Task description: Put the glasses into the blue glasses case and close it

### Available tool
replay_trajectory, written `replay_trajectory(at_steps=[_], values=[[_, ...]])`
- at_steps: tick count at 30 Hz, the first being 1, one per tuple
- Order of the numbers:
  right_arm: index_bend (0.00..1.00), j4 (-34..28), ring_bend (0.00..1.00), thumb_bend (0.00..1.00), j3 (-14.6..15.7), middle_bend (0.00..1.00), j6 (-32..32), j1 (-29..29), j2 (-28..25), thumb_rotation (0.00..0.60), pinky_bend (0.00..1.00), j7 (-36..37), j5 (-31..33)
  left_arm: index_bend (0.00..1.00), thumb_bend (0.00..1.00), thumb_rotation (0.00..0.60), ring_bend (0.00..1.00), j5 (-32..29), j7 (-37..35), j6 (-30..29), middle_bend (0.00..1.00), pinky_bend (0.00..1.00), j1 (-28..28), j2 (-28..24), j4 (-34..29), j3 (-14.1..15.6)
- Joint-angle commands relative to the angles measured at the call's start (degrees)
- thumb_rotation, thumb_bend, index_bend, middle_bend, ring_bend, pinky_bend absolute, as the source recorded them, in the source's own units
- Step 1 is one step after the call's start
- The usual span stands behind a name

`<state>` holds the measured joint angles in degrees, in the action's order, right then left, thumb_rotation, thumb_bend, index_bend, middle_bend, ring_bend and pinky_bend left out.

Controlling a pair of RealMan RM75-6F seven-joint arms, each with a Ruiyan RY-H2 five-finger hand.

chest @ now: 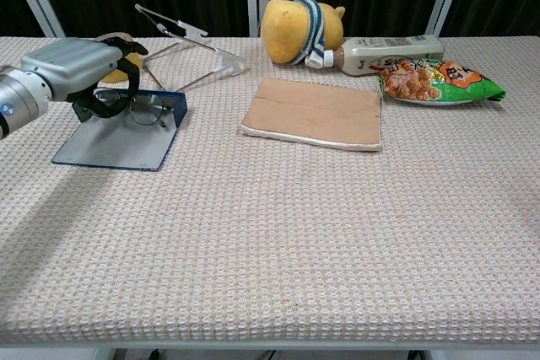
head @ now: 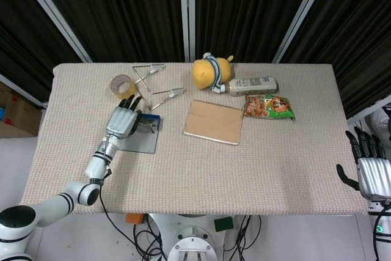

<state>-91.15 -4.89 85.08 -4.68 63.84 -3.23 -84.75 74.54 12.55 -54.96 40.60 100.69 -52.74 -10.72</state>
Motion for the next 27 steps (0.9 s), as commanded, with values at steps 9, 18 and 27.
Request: replay_trajectory(at_steps=[9, 18, 27], values=[[0.00, -0.66, 0.00, 0.38, 0.03, 0.00, 0.20, -0.06, -0.24, 0.600, 0.00, -0.49, -0.36, 0.39, 0.46, 0.600, 0.00, 0.32, -0.14, -1.49, 0.05, 0.17, -0.75, -0.93, -1.16, 0.79], [0.00, -0.86, 0.00, 0.38, 0.01, 0.00, 0.19, -0.06, -0.17, 0.600, 0.00, -0.86, -0.22, 0.39, 0.45, 0.600, 0.00, 3.07, -0.41, -8.72, 0.05, 0.17, -4.37, -4.38, -7.59, 2.60], [0.00, -0.15, 0.00, 0.38, 0.15, 0.00, -0.16, -0.35, 0.66, 0.600, 0.00, -0.71, -0.47, 0.40, 0.27, 0.600, 0.00, 5.81, 3.93, -9.76, 0.05, 0.17, -8.41, -9.18, -17.60, 8.65]])
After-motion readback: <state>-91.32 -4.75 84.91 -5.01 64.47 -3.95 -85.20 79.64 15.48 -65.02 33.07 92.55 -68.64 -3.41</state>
